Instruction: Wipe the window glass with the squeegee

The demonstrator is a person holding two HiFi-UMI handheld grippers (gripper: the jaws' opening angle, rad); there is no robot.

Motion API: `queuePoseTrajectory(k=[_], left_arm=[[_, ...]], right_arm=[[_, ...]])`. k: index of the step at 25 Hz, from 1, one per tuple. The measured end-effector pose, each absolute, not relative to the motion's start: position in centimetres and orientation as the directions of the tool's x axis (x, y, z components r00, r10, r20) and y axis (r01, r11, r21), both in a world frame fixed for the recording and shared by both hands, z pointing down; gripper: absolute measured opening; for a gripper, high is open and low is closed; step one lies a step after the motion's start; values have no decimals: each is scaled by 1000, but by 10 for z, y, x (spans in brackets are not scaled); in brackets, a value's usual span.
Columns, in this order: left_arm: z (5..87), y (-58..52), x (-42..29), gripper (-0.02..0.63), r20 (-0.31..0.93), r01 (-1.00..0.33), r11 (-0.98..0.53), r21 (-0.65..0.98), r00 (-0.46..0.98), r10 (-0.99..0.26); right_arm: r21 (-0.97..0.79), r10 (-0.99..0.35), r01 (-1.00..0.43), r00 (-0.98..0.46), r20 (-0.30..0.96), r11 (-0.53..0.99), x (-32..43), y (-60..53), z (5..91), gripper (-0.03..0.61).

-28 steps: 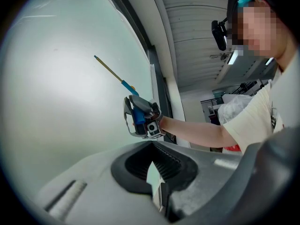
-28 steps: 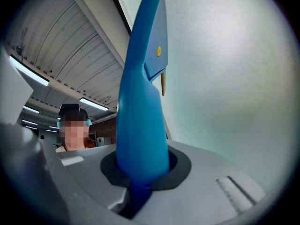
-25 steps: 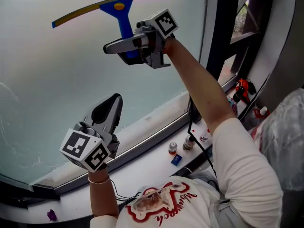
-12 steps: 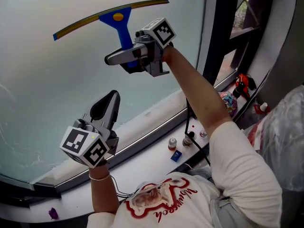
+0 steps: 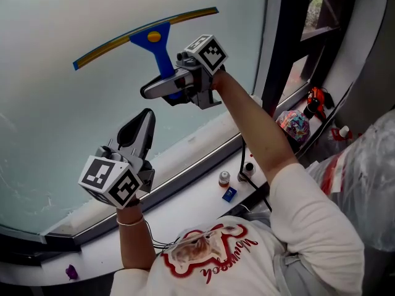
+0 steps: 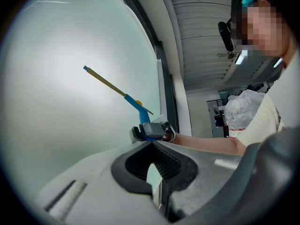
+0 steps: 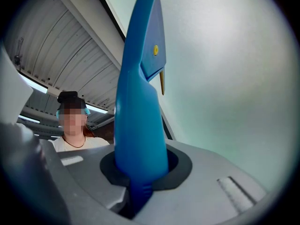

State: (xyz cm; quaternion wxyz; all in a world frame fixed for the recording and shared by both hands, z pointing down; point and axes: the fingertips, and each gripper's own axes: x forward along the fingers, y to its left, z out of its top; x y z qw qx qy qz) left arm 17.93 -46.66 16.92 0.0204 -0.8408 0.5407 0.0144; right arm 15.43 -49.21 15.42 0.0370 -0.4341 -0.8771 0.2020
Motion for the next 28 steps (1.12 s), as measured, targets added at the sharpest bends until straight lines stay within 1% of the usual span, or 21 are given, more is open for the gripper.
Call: queuePoseTrajectory(k=[15, 28], left_arm=[[212, -471, 181, 6, 13, -903, -428, 27, 429, -903], [239, -471, 180, 6, 73, -895, -440, 69, 445, -893]], right_arm=[[-437, 776, 736, -618, -123, 517, 154, -483, 211, 69], [-485, 778, 729, -611, -147, 482, 153, -482, 238, 75]])
